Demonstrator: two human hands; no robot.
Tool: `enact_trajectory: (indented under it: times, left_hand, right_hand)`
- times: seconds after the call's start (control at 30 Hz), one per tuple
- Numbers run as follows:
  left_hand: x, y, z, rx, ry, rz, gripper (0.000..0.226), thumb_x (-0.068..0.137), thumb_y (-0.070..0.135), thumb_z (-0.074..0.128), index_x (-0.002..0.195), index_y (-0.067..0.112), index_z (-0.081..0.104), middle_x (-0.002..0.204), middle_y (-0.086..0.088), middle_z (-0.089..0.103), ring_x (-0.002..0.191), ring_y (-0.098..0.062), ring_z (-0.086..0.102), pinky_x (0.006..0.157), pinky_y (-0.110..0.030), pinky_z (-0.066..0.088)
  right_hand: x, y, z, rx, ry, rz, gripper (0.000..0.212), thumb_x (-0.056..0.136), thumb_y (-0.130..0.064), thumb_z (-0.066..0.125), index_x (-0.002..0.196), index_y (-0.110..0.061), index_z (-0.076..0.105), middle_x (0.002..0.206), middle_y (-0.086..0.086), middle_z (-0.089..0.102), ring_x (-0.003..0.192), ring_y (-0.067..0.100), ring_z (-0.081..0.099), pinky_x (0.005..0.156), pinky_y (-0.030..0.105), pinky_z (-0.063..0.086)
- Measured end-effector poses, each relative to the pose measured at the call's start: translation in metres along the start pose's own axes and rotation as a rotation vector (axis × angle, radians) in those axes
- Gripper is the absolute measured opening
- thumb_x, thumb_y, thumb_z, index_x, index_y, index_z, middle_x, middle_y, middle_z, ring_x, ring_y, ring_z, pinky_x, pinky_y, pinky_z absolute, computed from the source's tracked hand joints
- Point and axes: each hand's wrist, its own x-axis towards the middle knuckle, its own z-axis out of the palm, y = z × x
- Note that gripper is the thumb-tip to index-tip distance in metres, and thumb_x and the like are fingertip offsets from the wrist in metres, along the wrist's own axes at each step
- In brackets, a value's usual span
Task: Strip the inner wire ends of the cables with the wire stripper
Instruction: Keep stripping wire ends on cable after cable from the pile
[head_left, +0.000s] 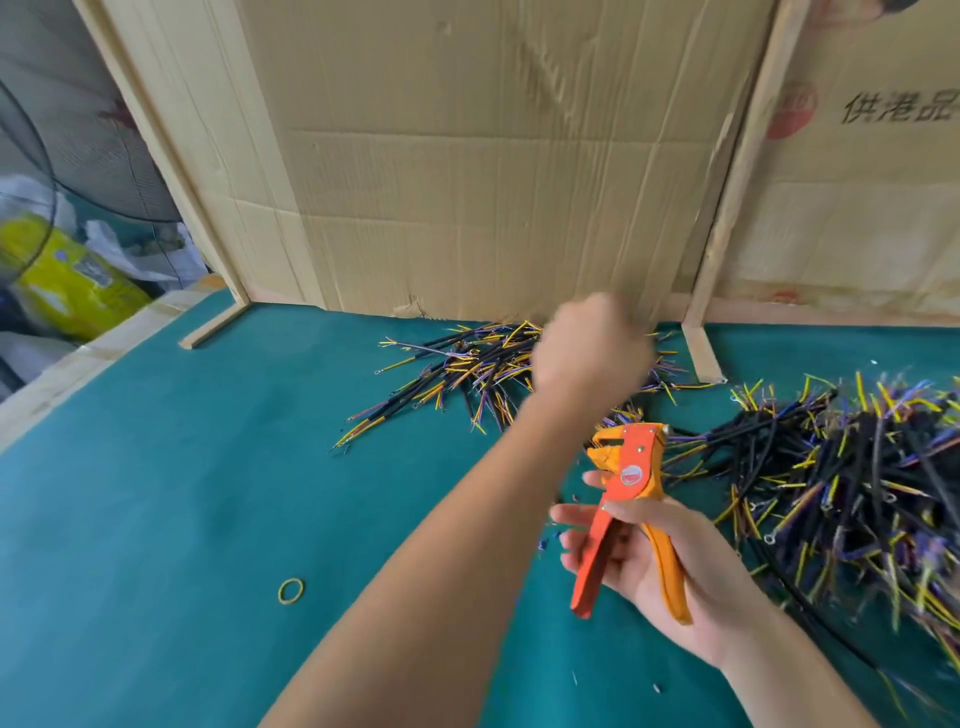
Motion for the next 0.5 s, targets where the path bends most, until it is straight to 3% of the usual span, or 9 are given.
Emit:
enact_trajectory:
  times: [0.07,0.13,0.23,0.37,0.5]
  left_hand:
    - [0.005,-0.052,-0.014,0.161,0.065,-0.279,0.031,0.087,0.023,0.055,0.115,0.013,0.061,0.116,-0.016,0.065,0.11,-0.039,0.061,0.081,-0.04,0.05]
    - [0.001,-0.098,-0.026,0.204,0.011,-0.474,0.035,0.088,0.03,0.056,0.118,0.011,0.059,0.121,-0.017,0.062,0.114,-0.039,0.059,0.089,-0.042,0.05]
    - [-0.014,-0.133,-0.027,0.152,-0.062,-0.463,0.029,0.087,0.037,0.061,0.095,0.011,0.07,0.101,-0.016,0.07,0.097,-0.038,0.066,0.085,-0.039,0.056]
    - [-0.033,-0.147,-0.015,-0.136,0.011,-0.402,0.023,0.085,0.021,0.064,0.064,0.014,0.07,0.072,-0.01,0.073,0.076,-0.031,0.072,0.068,-0.037,0.06]
    - [-0.048,-0.14,-0.008,-0.515,-0.056,-0.461,0.023,0.089,0.008,0.065,0.066,0.009,0.068,0.065,-0.01,0.068,0.059,-0.02,0.066,0.047,-0.021,0.046]
  right_hand:
    - [0.001,0.0,0.001,0.002,0.013,0.005,0.064,0.071,0.004,0.072,0.132,-0.003,0.052,0.111,0.042,0.064,0.077,0.044,0.065,0.07,0.049,0.06]
    - [0.003,0.001,0.001,-0.009,0.034,0.003,0.063,0.074,-0.006,0.069,0.135,-0.001,0.051,0.113,0.042,0.064,0.078,0.044,0.067,0.071,0.049,0.06]
    - [0.005,0.002,0.002,-0.04,0.042,0.003,0.062,0.077,-0.012,0.067,0.136,-0.003,0.052,0.113,0.039,0.066,0.079,0.04,0.069,0.072,0.048,0.061]
    - [0.005,0.001,0.001,-0.009,0.026,0.0,0.058,0.081,-0.01,0.065,0.137,-0.003,0.051,0.113,0.041,0.064,0.08,0.041,0.067,0.075,0.05,0.06]
    - [0.006,0.002,-0.004,0.015,0.013,-0.006,0.06,0.08,-0.009,0.067,0.137,-0.002,0.051,0.114,0.042,0.063,0.08,0.042,0.066,0.075,0.051,0.059]
